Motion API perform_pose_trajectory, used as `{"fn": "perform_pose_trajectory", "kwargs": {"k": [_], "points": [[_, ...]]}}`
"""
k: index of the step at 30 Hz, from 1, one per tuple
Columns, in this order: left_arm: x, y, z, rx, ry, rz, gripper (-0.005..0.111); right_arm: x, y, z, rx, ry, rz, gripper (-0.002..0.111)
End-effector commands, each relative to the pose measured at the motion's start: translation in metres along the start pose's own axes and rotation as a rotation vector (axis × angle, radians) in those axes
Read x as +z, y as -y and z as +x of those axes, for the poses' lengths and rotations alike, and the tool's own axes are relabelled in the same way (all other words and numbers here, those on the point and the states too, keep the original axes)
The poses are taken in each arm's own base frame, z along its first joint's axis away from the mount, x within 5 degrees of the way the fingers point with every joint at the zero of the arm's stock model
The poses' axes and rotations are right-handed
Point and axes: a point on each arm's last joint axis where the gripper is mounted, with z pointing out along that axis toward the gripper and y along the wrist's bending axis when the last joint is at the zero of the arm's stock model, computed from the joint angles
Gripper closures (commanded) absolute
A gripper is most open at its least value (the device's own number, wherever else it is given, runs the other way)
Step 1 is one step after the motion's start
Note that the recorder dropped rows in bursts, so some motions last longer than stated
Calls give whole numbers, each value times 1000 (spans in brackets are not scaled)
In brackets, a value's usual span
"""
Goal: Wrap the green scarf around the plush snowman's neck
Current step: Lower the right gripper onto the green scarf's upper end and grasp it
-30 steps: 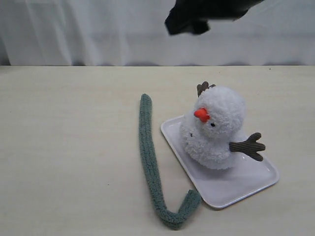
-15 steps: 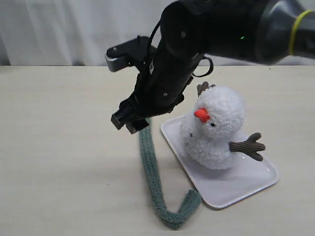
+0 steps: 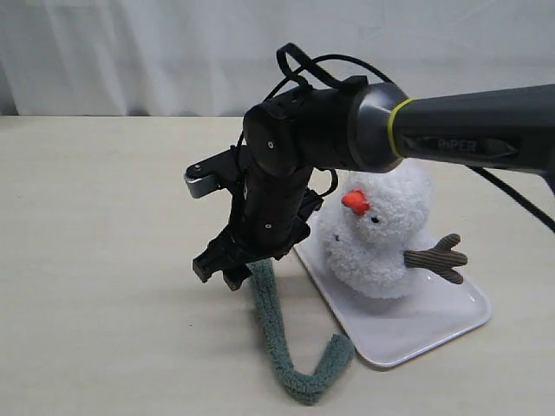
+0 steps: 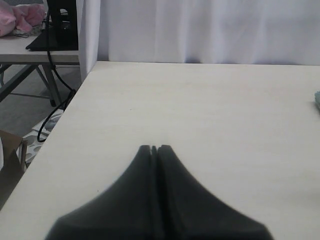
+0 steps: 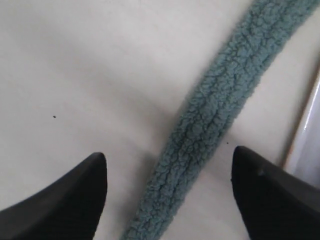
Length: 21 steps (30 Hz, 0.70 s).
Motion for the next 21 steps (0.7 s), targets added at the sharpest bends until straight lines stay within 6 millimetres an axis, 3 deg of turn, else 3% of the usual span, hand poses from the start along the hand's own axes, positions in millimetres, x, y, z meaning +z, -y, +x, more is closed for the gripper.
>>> {"fn": "perform_pose_trajectory", "kwargs": {"k": [1, 21], "points": [[0, 0, 0, 10, 11, 3, 107, 13, 0, -4, 34, 21, -1, 42], [0, 0, 0, 10, 11, 3, 107, 71, 9, 0, 62, -40, 92, 45]]}}
